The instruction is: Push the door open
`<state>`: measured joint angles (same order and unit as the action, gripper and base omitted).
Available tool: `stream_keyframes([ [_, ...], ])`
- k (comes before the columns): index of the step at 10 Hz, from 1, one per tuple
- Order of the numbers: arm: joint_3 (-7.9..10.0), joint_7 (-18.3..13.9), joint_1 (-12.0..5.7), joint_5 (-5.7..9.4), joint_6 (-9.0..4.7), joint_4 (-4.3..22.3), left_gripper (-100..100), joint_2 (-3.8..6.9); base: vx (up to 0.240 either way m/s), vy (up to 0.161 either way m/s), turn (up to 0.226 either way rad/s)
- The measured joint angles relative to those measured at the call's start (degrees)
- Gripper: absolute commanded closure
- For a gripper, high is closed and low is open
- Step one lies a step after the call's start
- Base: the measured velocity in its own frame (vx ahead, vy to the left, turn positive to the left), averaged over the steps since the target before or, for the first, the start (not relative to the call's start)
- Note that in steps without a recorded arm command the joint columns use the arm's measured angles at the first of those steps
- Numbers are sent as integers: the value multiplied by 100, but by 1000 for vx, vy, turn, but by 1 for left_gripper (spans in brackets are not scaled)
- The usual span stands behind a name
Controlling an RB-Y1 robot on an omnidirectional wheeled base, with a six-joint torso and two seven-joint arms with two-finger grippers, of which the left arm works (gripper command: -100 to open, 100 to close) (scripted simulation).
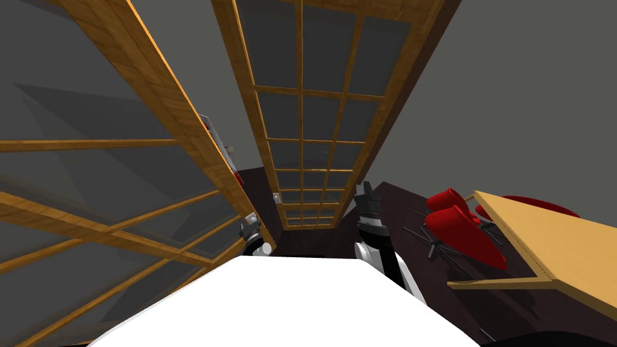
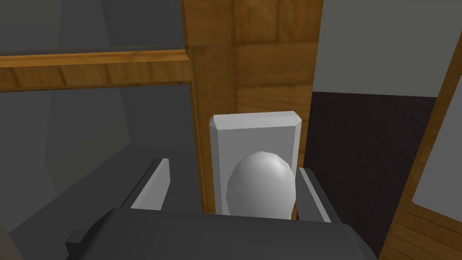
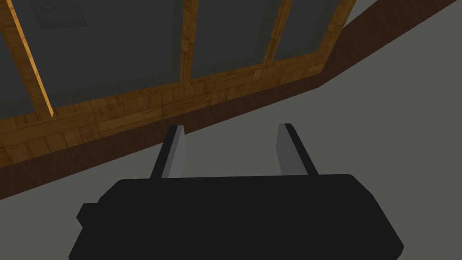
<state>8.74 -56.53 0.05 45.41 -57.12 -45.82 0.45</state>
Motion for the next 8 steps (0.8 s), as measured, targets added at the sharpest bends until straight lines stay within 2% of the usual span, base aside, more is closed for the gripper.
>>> stream_keyframes([
  [1, 53, 4, 35, 16, -28, -38, 100, -18, 34, 42, -17],
  [3, 156, -16, -63, 60, -96, 119, 100, -1, 57, 25, -41],
  [5, 276, 17, -94, 114, -101, 129, 100, 2, 63, 40, -42],
  [6, 372, -43, -271, 151, -215, 431, 100, 45, 58, 46, -52],
  [8, 483, 67, -164, 201, -172, 178, 100, -29, 50, 49, -20],
])
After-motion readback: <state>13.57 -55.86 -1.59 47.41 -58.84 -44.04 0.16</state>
